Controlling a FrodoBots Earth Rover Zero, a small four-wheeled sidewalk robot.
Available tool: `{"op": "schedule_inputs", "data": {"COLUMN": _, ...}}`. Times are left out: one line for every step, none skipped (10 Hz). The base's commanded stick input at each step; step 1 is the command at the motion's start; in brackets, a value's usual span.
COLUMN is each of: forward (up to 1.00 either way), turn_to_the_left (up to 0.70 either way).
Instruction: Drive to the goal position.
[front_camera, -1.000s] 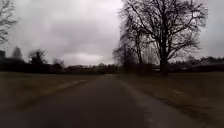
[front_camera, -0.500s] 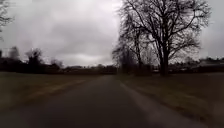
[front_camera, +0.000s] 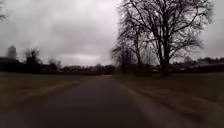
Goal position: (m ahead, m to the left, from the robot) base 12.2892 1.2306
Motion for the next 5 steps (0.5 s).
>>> {"op": "schedule_inputs", "data": {"forward": 1.0, "turn_to_the_left": 0.37}}
{"op": "schedule_inputs", "data": {"forward": 1.0, "turn_to_the_left": 0.0}}
{"op": "schedule_inputs", "data": {"forward": 1.0, "turn_to_the_left": 0.0}}
{"op": "schedule_inputs", "data": {"forward": 1.0, "turn_to_the_left": 0.0}}
{"op": "schedule_inputs", "data": {"forward": 1.0, "turn_to_the_left": 0.0}}
